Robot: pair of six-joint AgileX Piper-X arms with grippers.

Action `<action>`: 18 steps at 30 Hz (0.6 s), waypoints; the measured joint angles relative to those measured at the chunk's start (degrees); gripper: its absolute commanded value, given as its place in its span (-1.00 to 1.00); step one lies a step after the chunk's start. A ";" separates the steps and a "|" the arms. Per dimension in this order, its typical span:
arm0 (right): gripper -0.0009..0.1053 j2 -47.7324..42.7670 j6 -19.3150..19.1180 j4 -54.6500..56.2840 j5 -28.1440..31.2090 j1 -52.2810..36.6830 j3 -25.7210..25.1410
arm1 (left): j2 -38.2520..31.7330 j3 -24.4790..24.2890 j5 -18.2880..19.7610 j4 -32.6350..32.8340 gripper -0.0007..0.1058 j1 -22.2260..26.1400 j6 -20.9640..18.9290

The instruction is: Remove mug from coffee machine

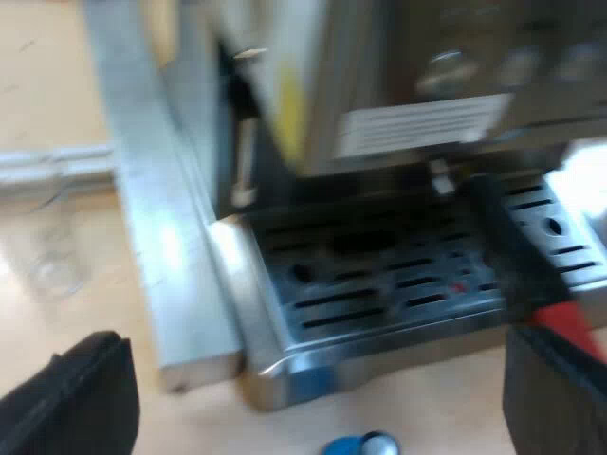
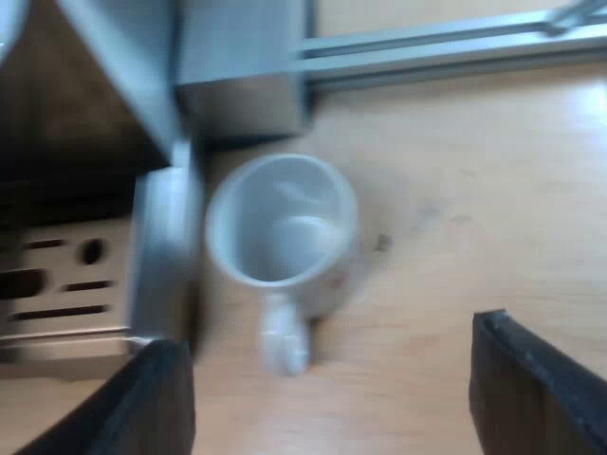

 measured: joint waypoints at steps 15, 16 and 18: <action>0.21 -23.23 -4.25 1.43 -0.95 -6.71 6.69 | -15.37 -0.13 -2.80 4.40 0.51 1.49 2.72; 0.21 -25.20 -4.35 1.43 -0.89 -6.71 6.96 | -17.27 -0.23 -2.94 4.51 0.51 1.49 3.48; 0.21 -28.88 -4.31 1.43 -0.89 -6.71 7.45 | -19.66 -0.24 -3.06 4.86 0.51 1.49 3.91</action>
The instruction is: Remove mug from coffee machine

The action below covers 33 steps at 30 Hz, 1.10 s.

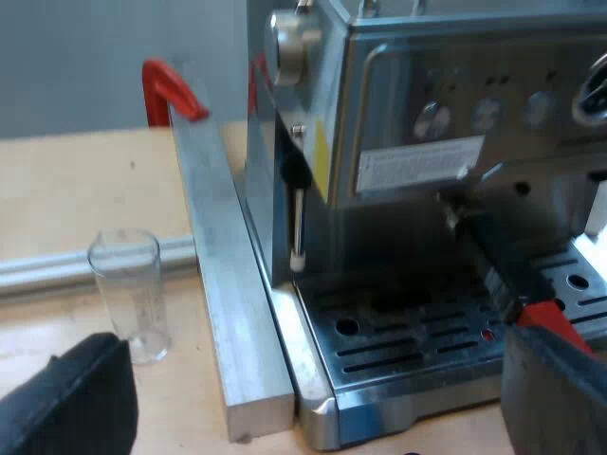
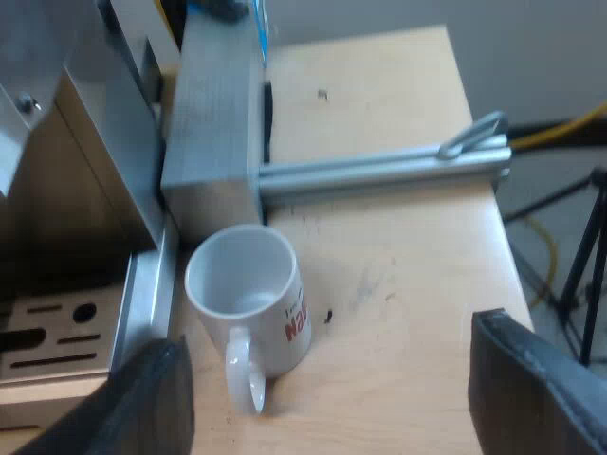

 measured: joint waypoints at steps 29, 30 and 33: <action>0.21 -16.74 -1.25 -2.92 0.49 0.00 13.93 | -9.62 6.90 -7.09 3.82 0.51 0.00 1.22; 0.21 -16.74 -1.25 -4.18 0.49 0.00 14.65 | -9.62 8.33 -7.22 3.03 0.51 0.00 1.22; 0.21 -16.63 -1.25 -5.80 0.49 0.00 16.67 | -9.52 12.58 -7.26 1.28 0.51 0.00 1.22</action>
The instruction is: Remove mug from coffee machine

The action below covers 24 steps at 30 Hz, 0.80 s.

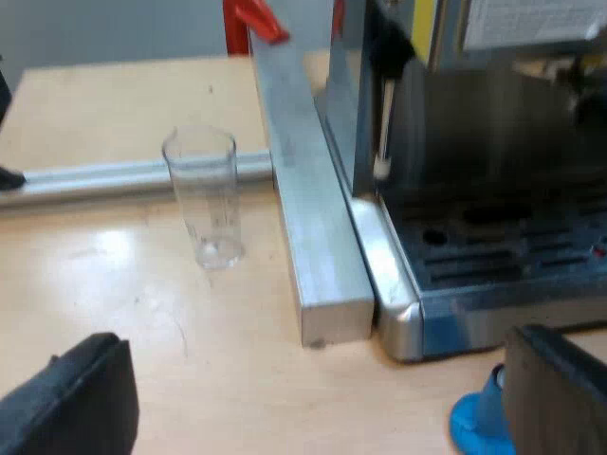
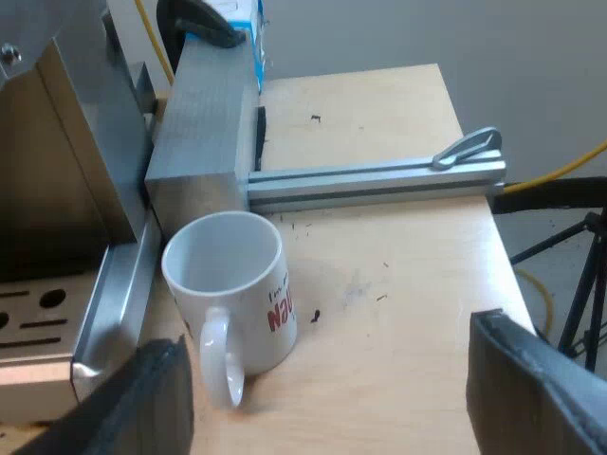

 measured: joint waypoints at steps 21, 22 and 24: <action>0.21 0.00 0.00 -0.63 0.00 0.00 5.13 | 0.00 7.13 0.01 -6.20 0.51 0.00 0.00; 0.21 0.00 0.00 -0.63 0.00 0.00 5.13 | 0.00 7.18 0.01 -6.26 0.51 0.00 0.00; 0.21 0.00 0.00 -0.63 0.00 0.00 5.13 | 0.00 7.16 0.01 -6.24 0.51 0.00 0.00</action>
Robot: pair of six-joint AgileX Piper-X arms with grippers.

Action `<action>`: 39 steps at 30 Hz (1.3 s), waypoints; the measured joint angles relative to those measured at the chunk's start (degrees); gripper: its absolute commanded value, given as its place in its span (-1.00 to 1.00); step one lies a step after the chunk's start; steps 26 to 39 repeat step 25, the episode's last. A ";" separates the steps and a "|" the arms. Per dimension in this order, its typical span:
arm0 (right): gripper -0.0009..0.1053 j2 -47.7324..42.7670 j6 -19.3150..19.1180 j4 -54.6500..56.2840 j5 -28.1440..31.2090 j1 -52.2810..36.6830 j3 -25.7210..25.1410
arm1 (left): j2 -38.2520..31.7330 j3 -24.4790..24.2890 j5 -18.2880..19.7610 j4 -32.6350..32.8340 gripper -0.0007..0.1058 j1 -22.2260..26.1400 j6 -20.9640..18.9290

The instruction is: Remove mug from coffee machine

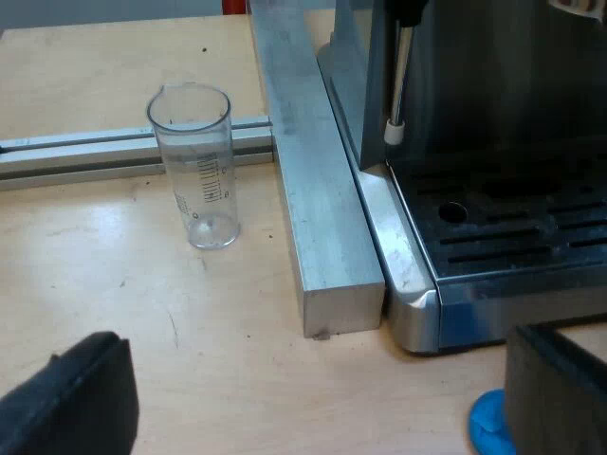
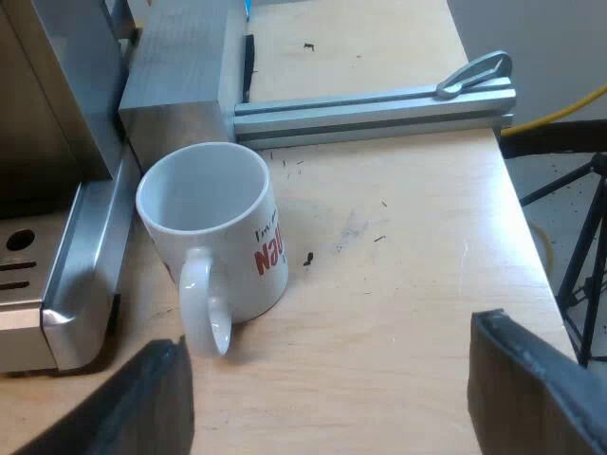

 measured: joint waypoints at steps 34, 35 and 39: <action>0.21 0.00 0.00 0.00 0.00 0.00 0.00 | 0.00 0.00 0.49 0.00 0.51 0.00 0.00; 0.21 0.00 0.00 0.00 0.00 0.00 0.00 | 0.00 0.00 0.49 0.00 0.51 0.00 0.00; 0.21 0.00 0.00 0.00 0.00 0.00 0.00 | 0.00 0.00 0.49 0.00 0.51 0.00 0.00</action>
